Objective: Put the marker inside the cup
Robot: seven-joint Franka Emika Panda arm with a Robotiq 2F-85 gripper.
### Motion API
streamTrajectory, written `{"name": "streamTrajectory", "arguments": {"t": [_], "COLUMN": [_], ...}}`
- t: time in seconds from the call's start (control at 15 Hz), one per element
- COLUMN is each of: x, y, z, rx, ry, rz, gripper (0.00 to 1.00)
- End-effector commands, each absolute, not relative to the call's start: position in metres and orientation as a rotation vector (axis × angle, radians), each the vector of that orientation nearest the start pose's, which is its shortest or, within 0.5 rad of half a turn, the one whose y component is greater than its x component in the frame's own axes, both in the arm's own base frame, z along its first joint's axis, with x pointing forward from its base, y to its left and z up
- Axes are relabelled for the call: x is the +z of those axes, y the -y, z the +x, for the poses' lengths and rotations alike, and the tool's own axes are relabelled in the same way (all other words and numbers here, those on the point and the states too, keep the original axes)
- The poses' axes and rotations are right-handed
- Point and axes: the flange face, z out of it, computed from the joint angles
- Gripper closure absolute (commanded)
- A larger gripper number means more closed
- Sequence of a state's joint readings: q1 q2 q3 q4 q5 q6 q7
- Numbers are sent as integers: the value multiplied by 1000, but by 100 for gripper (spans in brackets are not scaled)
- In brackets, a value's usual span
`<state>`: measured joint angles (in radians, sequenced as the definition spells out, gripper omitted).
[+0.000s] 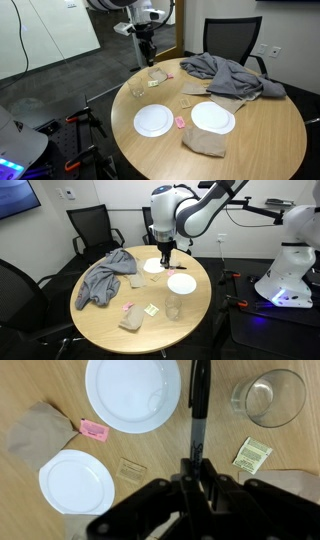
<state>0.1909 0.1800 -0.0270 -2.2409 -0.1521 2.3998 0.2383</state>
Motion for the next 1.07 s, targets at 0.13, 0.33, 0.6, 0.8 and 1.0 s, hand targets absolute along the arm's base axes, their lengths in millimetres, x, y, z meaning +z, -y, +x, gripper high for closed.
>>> {"name": "streamTrajectory", "arguments": {"t": [0.13,0.33,0.6,0.8,1.0], "x": [280,275,270,263,258], "y": [-87,-85,-89,-96,-98], "z": [531,531,533,533,535], "rx": [18,33,41,49,51], "ry": [65,62,199,376,537], "rz": [-3250,-3251,-3162,-3025,-2898], "gripper": [87,87,97,97,97]}}
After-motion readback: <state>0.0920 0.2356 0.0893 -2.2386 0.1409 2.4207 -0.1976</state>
